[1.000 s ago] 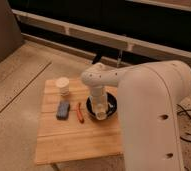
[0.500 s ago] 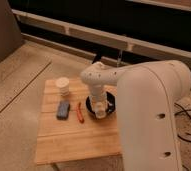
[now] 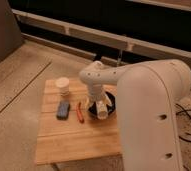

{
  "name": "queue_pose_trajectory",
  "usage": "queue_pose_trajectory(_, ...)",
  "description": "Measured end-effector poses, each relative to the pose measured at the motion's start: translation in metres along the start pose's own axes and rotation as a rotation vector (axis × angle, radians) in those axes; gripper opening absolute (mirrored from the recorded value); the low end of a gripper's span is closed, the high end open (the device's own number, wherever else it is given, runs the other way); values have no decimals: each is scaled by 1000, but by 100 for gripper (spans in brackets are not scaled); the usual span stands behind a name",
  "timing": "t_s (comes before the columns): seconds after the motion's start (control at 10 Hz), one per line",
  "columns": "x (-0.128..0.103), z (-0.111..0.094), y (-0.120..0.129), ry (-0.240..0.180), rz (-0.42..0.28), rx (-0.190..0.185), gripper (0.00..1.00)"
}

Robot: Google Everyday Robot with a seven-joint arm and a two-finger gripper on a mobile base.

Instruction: Place the bottle in the ceramic bowl

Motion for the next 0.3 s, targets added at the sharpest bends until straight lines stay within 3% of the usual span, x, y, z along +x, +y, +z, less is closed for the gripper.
queue_pose_trajectory(0.1, -7, -13, 6, -33, -15, -7, 80)
queue_pose_trajectory(0.2, -19, -38, 21, -97, -52, -25, 80)
queue_pose_trajectory(0.3, -22, -43, 26, -112, -63, -31, 80)
